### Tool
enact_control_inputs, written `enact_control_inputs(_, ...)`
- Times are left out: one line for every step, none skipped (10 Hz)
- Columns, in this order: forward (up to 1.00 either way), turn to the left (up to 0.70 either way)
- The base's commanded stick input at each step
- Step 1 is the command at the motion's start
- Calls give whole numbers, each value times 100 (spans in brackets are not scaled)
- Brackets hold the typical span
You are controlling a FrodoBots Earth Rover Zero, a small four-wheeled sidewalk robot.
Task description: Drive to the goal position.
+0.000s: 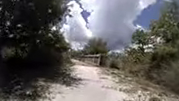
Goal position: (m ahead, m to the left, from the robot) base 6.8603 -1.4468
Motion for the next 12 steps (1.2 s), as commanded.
enact_control_inputs(50, 0)
enact_control_inputs(50, 0)
enact_control_inputs(50, 0)
enact_control_inputs(50, 0)
enact_control_inputs(50, 0)
enact_control_inputs(50, 0)
enact_control_inputs(50, 0)
enact_control_inputs(50, 0)
enact_control_inputs(50, 0)
enact_control_inputs(50, 0)
enact_control_inputs(50, 0)
enact_control_inputs(50, 0)
